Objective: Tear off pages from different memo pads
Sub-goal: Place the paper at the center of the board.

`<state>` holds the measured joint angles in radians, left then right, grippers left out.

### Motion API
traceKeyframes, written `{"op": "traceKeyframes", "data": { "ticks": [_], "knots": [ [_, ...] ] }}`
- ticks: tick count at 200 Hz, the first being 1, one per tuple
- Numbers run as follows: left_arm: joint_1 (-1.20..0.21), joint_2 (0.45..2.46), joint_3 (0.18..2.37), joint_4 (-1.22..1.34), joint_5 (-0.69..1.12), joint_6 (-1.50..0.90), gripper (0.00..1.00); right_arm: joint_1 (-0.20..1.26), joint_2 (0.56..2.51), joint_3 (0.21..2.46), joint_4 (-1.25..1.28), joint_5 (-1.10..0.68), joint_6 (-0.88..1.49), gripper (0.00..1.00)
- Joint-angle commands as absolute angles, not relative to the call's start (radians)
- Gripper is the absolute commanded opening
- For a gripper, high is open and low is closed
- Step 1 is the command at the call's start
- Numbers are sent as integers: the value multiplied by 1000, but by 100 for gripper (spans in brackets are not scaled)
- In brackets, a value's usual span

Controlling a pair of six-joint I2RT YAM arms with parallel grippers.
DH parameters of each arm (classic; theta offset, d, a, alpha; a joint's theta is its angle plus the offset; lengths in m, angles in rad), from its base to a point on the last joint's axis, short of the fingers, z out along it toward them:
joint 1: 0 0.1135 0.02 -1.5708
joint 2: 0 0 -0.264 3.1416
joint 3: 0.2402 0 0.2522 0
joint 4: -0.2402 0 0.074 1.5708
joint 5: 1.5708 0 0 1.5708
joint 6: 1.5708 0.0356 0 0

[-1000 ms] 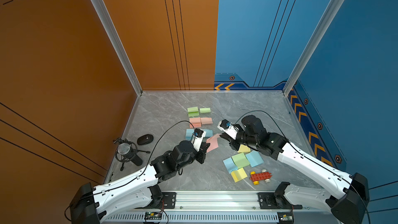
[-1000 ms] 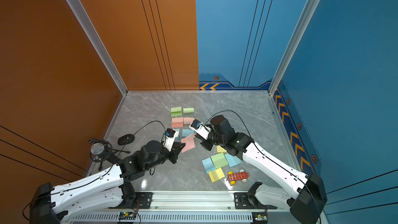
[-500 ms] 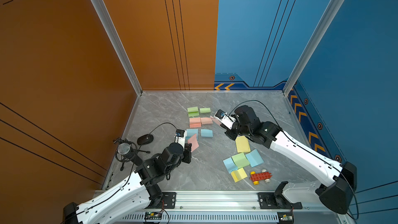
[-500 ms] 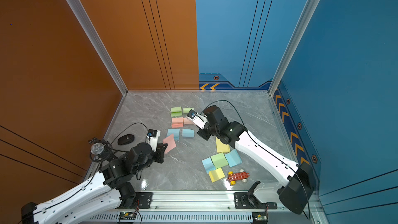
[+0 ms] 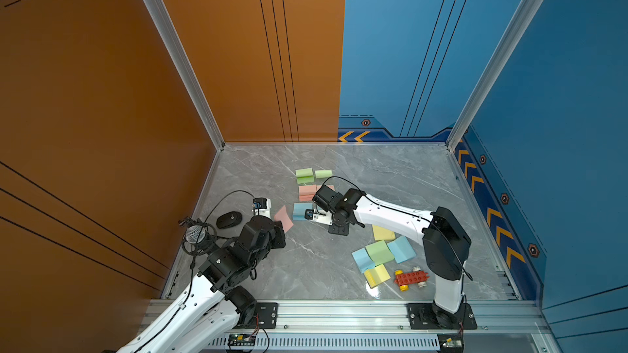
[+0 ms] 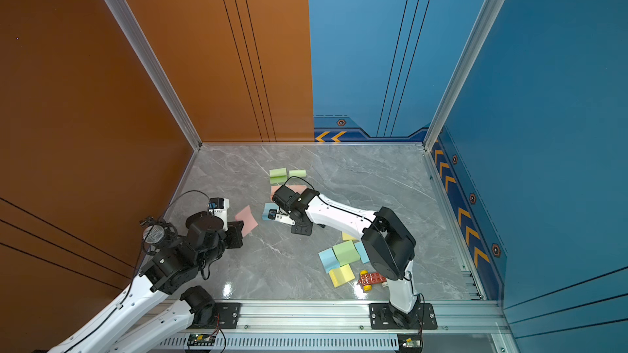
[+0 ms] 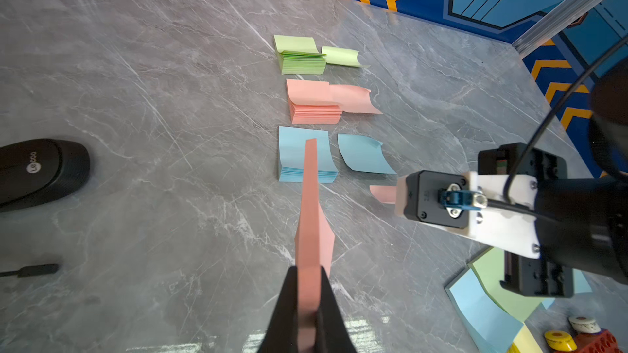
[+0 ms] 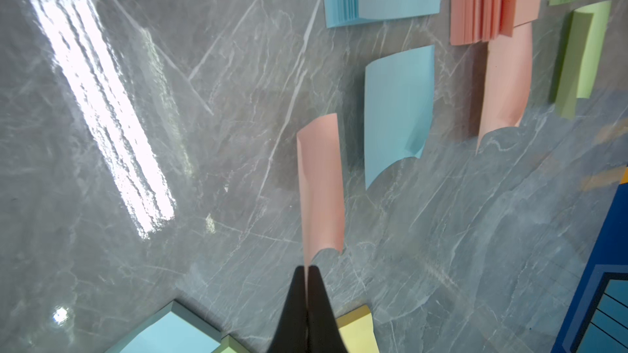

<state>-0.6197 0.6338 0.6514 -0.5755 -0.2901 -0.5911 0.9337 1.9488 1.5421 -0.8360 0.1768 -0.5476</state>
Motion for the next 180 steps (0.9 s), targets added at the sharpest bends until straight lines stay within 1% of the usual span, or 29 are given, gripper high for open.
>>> {"op": "traceKeyframes", "data": {
  "ticks": [1, 69, 92, 101, 132, 141, 154, 163, 180],
  "knots": [
    [-597, 633, 663, -601, -242, -586, 0, 938, 1980, 1591, -892, 213, -577, 0],
    [-572, 645, 663, -600, -201, -568, 0, 944, 2061, 1637, -869, 208, -603, 0],
    [-566, 655, 664, -600, -182, -562, 0, 945, 2067, 1633, -864, 199, -610, 0],
    [-563, 661, 667, -600, -170, -558, 0, 945, 2101, 1627, -858, 192, -611, 0],
    [-554, 686, 676, -600, -136, -552, 0, 942, 2088, 1592, -831, 157, -617, 0],
    [-551, 690, 678, -600, -128, -551, 0, 941, 2080, 1576, -823, 145, -615, 5],
    [-546, 698, 678, -601, -113, -549, 0, 936, 2036, 1552, -820, 120, -618, 20],
    [-542, 705, 680, -600, -101, -549, 0, 933, 2017, 1538, -817, 111, -616, 28],
    [-533, 732, 681, -598, -77, -549, 0, 927, 1971, 1511, -816, 87, -608, 39]
  ]
}}
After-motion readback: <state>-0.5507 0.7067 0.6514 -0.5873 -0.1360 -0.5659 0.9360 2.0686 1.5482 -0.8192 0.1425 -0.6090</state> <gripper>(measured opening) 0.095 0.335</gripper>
